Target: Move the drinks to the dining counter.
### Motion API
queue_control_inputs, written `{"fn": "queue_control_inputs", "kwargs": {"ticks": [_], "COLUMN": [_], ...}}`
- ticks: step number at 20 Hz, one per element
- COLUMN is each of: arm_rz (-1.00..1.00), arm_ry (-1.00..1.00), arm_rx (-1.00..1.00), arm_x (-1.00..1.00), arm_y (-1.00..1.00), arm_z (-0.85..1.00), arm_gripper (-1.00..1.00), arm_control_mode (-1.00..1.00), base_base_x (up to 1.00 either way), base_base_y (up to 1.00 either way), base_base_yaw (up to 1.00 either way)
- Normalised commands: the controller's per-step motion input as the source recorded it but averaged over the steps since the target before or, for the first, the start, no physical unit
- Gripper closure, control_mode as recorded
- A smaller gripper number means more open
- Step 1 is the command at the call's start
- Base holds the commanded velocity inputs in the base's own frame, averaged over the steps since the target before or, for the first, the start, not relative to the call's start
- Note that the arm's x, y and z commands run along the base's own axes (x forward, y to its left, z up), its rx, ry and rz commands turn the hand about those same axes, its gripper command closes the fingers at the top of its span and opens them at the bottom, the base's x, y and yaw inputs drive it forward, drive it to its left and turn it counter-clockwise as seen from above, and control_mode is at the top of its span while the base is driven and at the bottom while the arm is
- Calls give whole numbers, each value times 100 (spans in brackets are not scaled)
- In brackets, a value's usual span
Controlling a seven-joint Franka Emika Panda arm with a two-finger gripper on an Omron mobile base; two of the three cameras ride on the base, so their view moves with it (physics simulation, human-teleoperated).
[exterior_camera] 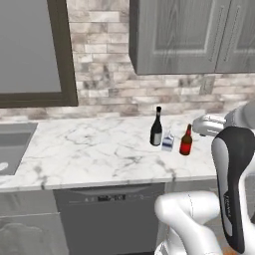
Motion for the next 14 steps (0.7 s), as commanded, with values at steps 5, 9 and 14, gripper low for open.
{"fn": "queue_control_inputs", "kwargs": {"ticks": [5,9,14], "arm_rz": [0,0,0], "arm_ry": [0,0,0], "arm_rx": [0,0,0], "arm_x": [0,0,0], "arm_y": [0,0,0], "arm_z": [0,0,0], "arm_gripper": [-100,-100,-100], "arm_control_mode": [100,100,100], "base_base_x": [79,67,66], "base_base_y": [-2,0,0], "base_base_yaw": [-19,-25,-13]}}
